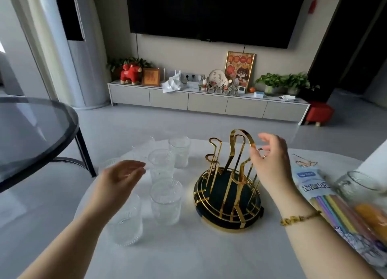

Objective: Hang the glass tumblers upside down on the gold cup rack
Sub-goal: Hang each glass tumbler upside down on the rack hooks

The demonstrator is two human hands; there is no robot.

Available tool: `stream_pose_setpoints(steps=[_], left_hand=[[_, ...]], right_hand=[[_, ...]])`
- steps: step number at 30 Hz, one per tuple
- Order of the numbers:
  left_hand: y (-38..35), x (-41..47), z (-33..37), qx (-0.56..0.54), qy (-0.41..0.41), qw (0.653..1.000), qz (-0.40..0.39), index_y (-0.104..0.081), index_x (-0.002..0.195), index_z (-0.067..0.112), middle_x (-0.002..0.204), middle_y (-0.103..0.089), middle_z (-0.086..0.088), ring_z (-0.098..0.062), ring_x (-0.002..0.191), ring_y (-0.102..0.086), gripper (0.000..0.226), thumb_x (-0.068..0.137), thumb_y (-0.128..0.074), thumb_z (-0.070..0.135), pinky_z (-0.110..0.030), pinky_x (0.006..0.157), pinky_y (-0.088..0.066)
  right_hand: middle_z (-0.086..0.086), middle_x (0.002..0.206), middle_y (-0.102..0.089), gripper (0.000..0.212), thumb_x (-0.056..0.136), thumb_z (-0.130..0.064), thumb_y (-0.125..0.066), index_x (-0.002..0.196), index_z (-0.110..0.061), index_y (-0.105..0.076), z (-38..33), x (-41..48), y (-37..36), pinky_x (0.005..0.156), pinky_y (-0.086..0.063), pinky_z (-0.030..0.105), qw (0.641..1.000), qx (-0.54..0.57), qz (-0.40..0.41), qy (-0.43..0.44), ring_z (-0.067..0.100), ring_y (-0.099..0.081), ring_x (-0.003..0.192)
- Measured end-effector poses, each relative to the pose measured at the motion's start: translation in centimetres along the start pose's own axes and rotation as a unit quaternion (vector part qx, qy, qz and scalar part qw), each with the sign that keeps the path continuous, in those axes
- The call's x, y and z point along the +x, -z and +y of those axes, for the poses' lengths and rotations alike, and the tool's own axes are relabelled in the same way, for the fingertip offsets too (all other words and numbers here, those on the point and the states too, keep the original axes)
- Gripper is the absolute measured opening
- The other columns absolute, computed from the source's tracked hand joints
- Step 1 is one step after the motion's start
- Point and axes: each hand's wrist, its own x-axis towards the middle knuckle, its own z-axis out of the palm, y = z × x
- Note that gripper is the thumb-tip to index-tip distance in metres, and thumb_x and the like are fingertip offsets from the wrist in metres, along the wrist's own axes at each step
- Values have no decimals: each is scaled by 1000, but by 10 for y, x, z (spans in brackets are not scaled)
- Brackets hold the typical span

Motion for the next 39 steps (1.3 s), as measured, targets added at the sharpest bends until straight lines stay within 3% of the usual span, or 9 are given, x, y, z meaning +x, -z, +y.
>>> stream_pose_setpoints(steps=[2,6,12,17,21,25,29,34,39], left_hand=[[4,-16,-2,-28,13,999,11,-63,79,22,84,-66,-2,-15,82,-61,17,81,-60,6,-17,73,-42],[8,-40,-4,-69,16,997,38,-62,90,20,89,-64,-1,-18,90,-59,18,81,-59,5,-33,87,-41],[22,-65,-27,-36,40,996,70,-56,107,16,103,-61,-4,-24,101,-55,31,79,-62,5,-32,90,-38],[15,-73,-63,23,76,992,94,-37,129,16,134,-43,-10,-23,119,-43,70,69,-74,13,-38,101,-34],[1,-72,-87,12,105,992,66,-16,138,15,145,-30,-11,-25,131,-31,103,59,-82,15,-40,108,-26],[-14,-67,-108,-39,114,993,20,0,140,19,149,-23,-12,-23,136,-23,119,55,-84,11,-42,113,-21],[-23,-64,-121,-20,134,989,51,-3,139,21,147,-29,-12,-26,133,-30,115,56,-83,13,-44,110,-27],[-28,-62,-127,48,179,979,83,-30,127,13,129,-51,-15,-37,118,-44,91,54,-83,24,-45,100,-38],[-19,-68,-121,28,165,981,96,-36,122,14,123,-53,-11,-33,114,-46,82,55,-82,18,-44,98,-40]], right_hand=[[15,133,-42,46,85,-10,-51,129,-9,-34,-8,4,-5,81,-41,26,998,11,-43,-43,24,-48,112],[19,128,-50,41,91,-8,-39,131,-10,-32,-16,8,-12,61,-45,26,994,-4,-92,-65,25,-58,90],[20,121,-56,40,90,-4,-37,130,-9,-36,-16,-1,-3,59,-48,29,994,-16,-96,-57,28,-61,87],[19,126,-53,40,91,-9,-37,131,-10,-34,-13,-11,4,69,-49,33,994,-20,-98,-38,29,-58,96],[19,131,-47,41,93,-12,-33,134,-14,-27,-12,-17,-2,52,-39,23,994,-21,-100,-46,21,-52,83],[19,118,-57,43,92,-7,-31,134,-15,-29,-7,-16,-7,53,-37,19,995,-8,-85,-58,20,-54,84],[18,111,-61,43,93,-7,-29,134,-16,-27,-5,-18,-9,51,-36,19,995,-25,-84,-47,19,-53,80],[19,115,-60,41,93,-10,-28,134,-16,-28,-3,-20,-12,54,-39,23,997,-35,-70,-29,21,-55,81],[19,117,-60,42,93,-9,-29,134,-15,-28,-4,-19,-12,59,-42,27,997,-39,-69,-25,21,-55,81]])
